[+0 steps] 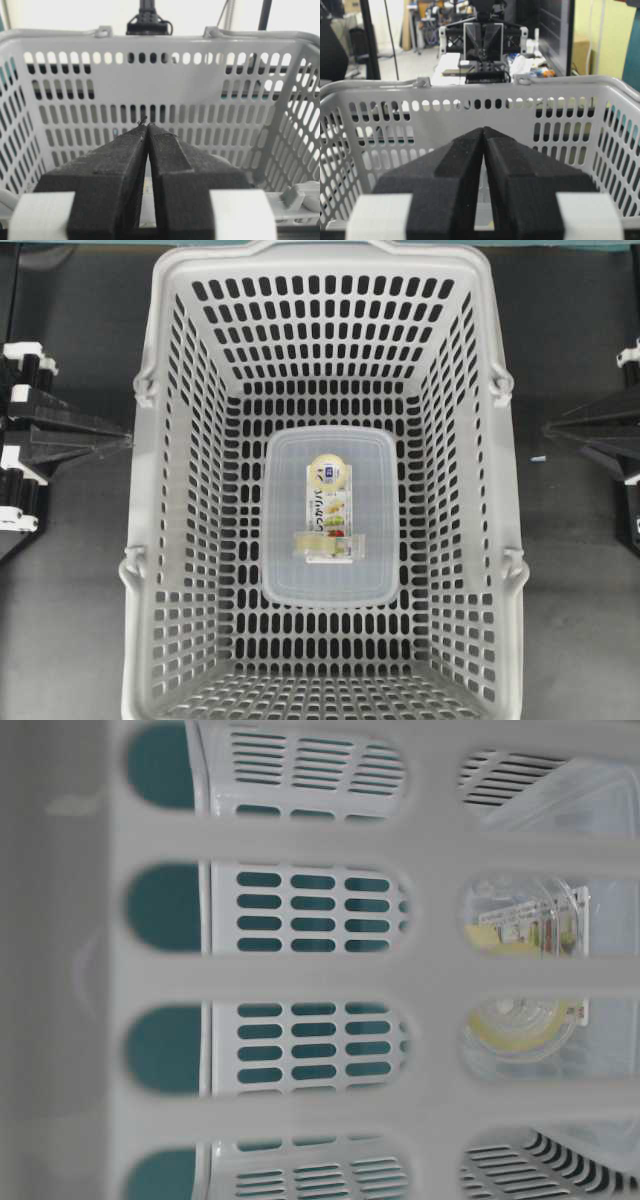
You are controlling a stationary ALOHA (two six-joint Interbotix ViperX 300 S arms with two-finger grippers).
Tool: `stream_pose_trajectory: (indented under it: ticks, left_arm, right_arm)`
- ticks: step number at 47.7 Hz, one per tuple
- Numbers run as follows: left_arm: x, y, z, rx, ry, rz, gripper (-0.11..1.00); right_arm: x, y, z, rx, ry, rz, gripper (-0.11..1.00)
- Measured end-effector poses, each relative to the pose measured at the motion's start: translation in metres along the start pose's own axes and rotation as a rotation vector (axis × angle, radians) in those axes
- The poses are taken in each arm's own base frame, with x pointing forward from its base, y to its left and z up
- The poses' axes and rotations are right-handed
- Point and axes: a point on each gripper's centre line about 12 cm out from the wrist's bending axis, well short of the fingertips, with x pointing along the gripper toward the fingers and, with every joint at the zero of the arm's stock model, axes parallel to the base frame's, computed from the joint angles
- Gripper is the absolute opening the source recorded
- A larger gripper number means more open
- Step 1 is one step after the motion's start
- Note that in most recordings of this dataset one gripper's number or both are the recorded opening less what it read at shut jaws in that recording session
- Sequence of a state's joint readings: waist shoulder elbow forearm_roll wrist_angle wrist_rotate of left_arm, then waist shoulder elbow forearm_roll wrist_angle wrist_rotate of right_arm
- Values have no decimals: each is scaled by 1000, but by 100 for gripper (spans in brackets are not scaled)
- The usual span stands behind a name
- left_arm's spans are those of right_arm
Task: Pick up the tape dispenser from the shopping basket with the left arm.
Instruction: 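Move the left gripper over the basket toward the clear tape dispenser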
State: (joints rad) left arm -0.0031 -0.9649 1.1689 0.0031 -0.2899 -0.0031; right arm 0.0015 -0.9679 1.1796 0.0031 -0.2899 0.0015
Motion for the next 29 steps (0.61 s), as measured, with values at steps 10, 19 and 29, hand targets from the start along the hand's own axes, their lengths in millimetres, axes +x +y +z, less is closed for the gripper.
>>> stream_pose_trajectory:
  ticks: [10, 19, 29]
  left_arm:
    - [22, -7, 23, -39, 64, -33, 0]
    - [54, -17, 23, -42, 245, -62, 0]
    - [99, -31, 21, -27, 462, -89, 0]
  right_arm:
    - [0, 0, -1, 5, 8, 1, 0]
    - [0, 0, -5, 9, 51, -2, 0]
    - [0, 0, -5, 26, 80, -3, 14]
